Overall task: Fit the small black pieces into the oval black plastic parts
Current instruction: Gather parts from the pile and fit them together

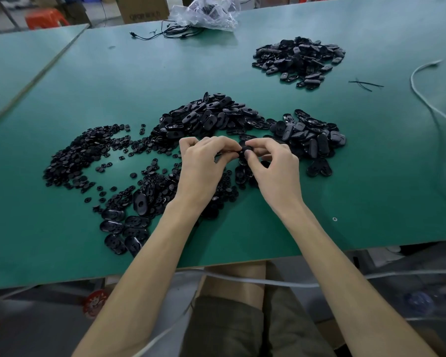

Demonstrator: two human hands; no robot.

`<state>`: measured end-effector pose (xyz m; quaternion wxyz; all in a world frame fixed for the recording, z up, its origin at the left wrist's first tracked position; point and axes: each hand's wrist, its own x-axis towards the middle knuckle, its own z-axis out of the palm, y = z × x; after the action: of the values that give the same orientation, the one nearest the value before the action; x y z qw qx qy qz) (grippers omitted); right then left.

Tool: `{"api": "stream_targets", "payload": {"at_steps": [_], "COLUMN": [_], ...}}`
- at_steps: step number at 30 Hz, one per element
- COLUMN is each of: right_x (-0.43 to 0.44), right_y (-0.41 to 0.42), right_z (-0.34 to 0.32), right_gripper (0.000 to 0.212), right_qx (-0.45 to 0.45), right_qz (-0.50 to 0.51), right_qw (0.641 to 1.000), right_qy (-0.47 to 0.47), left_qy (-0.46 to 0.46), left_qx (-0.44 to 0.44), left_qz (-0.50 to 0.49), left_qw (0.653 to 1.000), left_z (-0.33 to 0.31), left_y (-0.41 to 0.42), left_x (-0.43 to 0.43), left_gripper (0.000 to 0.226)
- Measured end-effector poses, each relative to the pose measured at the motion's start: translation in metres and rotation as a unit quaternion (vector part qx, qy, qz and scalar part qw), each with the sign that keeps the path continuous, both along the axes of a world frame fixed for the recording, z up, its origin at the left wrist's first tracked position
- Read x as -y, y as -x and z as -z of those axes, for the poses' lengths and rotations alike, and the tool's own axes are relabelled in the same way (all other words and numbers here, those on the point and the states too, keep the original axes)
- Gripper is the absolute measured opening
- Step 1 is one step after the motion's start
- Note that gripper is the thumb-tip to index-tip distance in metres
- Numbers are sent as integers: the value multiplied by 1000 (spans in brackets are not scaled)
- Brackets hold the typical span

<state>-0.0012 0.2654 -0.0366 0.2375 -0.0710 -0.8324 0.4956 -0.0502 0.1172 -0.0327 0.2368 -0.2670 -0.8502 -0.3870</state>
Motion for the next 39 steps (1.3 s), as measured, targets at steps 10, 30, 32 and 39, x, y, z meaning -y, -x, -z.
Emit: {"api": "stream_targets", "payload": {"at_steps": [10,30,32,39], "right_x": [0,-1,-2,-3], "right_y": [0,1,1,0], "right_z": [-1,1,2,2], "right_gripper": [18,18,19,18], "right_qx": [-9,-16,-15,-13], "right_qz": [-2,-7,-8,-11], "right_qw": [1000,1000,1000,999], "right_qy": [22,26,26,31], "left_qy": [-30,-23,-26,-30], "left_qx": [50,48,52,53], "left_qz": [-17,10,13,19], "left_qw": [998,999,998,998], "left_z": [-5,-3,-3,-4], "left_y": [1,0,0,-2], "left_x": [-2,-2,-3,-3], "left_gripper": [6,11,11,9]}}
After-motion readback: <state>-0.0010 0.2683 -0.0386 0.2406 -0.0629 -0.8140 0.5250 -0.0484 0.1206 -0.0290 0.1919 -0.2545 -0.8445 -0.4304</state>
